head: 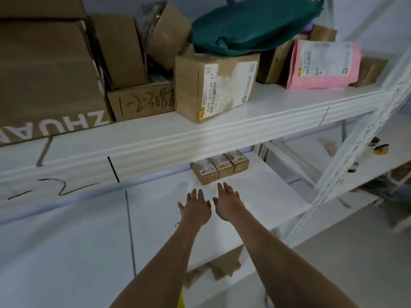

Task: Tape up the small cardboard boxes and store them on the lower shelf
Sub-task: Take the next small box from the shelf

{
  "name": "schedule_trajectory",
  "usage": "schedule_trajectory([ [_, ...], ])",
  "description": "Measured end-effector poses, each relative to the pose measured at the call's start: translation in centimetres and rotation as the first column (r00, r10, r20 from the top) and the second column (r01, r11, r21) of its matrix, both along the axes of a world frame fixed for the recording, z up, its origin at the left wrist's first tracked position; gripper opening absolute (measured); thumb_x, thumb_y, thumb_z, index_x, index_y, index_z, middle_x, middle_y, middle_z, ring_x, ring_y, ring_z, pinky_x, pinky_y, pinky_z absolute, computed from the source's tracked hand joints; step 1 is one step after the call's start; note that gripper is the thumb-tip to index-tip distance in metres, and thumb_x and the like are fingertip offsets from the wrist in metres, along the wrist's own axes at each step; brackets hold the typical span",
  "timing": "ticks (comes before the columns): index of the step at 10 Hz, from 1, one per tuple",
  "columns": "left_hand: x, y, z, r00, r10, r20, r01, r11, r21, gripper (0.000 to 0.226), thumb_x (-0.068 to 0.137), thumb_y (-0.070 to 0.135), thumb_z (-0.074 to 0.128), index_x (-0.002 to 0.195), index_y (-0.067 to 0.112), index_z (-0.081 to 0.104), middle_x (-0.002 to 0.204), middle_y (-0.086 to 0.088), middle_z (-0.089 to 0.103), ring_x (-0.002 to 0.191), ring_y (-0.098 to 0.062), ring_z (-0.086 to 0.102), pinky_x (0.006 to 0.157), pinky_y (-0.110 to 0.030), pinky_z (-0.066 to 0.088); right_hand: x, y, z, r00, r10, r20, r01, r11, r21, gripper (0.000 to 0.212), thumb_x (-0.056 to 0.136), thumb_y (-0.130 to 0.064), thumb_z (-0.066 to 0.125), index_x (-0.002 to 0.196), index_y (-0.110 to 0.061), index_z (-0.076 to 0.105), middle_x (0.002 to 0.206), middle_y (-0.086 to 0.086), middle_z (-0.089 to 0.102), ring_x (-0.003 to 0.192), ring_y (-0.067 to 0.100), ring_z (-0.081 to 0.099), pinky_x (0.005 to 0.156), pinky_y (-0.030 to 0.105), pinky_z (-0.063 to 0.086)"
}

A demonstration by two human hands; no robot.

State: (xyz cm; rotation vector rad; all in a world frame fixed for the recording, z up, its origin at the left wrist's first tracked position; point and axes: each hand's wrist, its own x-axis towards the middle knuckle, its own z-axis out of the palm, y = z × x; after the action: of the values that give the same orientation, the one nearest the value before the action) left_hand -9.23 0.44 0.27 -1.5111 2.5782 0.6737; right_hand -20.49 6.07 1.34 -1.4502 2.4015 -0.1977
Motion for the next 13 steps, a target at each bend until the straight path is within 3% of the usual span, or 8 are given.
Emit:
schedule_trajectory([
  [3,-2.2,-2.7,-0.3,0.986,0.160,0.046,-0.159,0.987,-0.008,0.061,0.108,0.039,0.025,0.162,0.018,0.006,0.170,0.001,0.001,0.156,-0.022,0.004,0.122,-0.060,0.010,-4.8,-5.5,-0.8,0.988,0.148,-0.036,-0.148,0.989,-0.006,0.062,0.108,-0.033,0.033,0.160,-0.003,0.013,0.166,0.017,0.016,0.154,0.030,0.016,0.125,0.043,0.012],
  [4,-3.0,-2.7,-0.4,0.974,0.222,0.045,-0.223,0.975,0.019,0.060,0.108,0.038,0.026,0.162,0.018,0.007,0.170,0.000,0.002,0.156,-0.022,0.005,0.122,-0.060,0.011,-5.7,-6.8,-0.9,0.984,0.174,0.032,-0.174,0.985,0.008,0.054,0.108,-0.031,0.037,0.153,-0.004,0.030,0.155,0.018,0.040,0.142,0.034,0.039,0.114,0.040,0.034],
  [5,-4.2,-2.5,-0.7,0.962,0.270,0.035,-0.271,0.962,0.038,0.060,0.108,0.038,0.026,0.162,0.019,0.006,0.170,0.001,0.002,0.156,-0.021,0.004,0.122,-0.060,0.011,-6.7,-8.2,-1.1,0.974,0.217,0.057,-0.217,0.976,-0.004,0.051,0.105,-0.026,0.043,0.152,-0.008,0.033,0.151,0.015,0.045,0.135,0.035,0.048,0.104,0.041,0.043],
  [6,-5.2,-2.5,-1.0,0.951,0.308,0.016,-0.308,0.950,0.044,0.060,0.108,0.038,0.027,0.162,0.019,0.007,0.170,0.000,0.004,0.155,-0.021,0.006,0.122,-0.060,0.011,-7.6,-9.9,-1.3,0.961,0.277,0.003,-0.277,0.961,0.001,0.061,0.106,-0.026,0.043,0.159,-0.008,0.018,0.164,0.015,0.023,0.146,0.035,0.033,0.114,0.044,0.034],
  [9,-4.1,-3.8,-2.5,0.917,0.398,-0.028,-0.397,0.917,0.024,0.060,0.108,0.037,0.028,0.162,0.020,0.008,0.169,-0.001,0.006,0.155,-0.022,0.008,0.121,-0.060,0.013,-8.3,-15.6,-3.0,0.922,0.374,-0.103,-0.367,0.927,0.081,0.062,0.110,-0.031,0.023,0.162,-0.009,-0.003,0.170,0.011,-0.008,0.156,0.029,-0.009,0.127,0.048,0.001],
  [11,-2.2,-4.9,-3.0,0.899,0.437,-0.032,-0.436,0.900,0.032,0.061,0.108,0.038,0.029,0.162,0.019,0.006,0.169,-0.003,0.007,0.155,-0.023,0.009,0.121,-0.061,0.013,-7.6,-15.9,-4.6,0.902,0.411,-0.136,-0.375,0.899,0.226,0.064,0.110,-0.039,0.021,0.161,-0.003,0.004,0.169,0.010,-0.012,0.156,0.029,-0.009,0.125,0.050,-0.004],
  [12,-1.8,-5.4,-2.7,0.890,0.454,-0.042,-0.452,0.891,0.040,0.061,0.108,0.038,0.029,0.162,0.019,0.006,0.169,-0.003,0.007,0.155,-0.023,0.008,0.121,-0.061,0.013,-6.9,-15.0,-5.1,0.886,0.423,-0.190,-0.377,0.896,0.234,0.066,0.109,-0.042,0.024,0.160,0.000,0.011,0.168,0.015,0.006,0.155,0.033,0.011,0.125,0.049,0.010],
  [13,-1.9,-5.8,-2.3,0.895,0.444,-0.046,-0.442,0.896,0.049,0.061,0.108,0.038,0.029,0.162,0.019,0.006,0.169,-0.004,0.006,0.155,-0.023,0.008,0.121,-0.061,0.013,-5.6,-13.6,-5.6,0.849,0.445,-0.284,-0.422,0.896,0.141,0.057,0.106,-0.032,0.037,0.152,0.002,0.033,0.158,0.020,0.031,0.146,0.036,0.029,0.118,0.046,0.027],
])
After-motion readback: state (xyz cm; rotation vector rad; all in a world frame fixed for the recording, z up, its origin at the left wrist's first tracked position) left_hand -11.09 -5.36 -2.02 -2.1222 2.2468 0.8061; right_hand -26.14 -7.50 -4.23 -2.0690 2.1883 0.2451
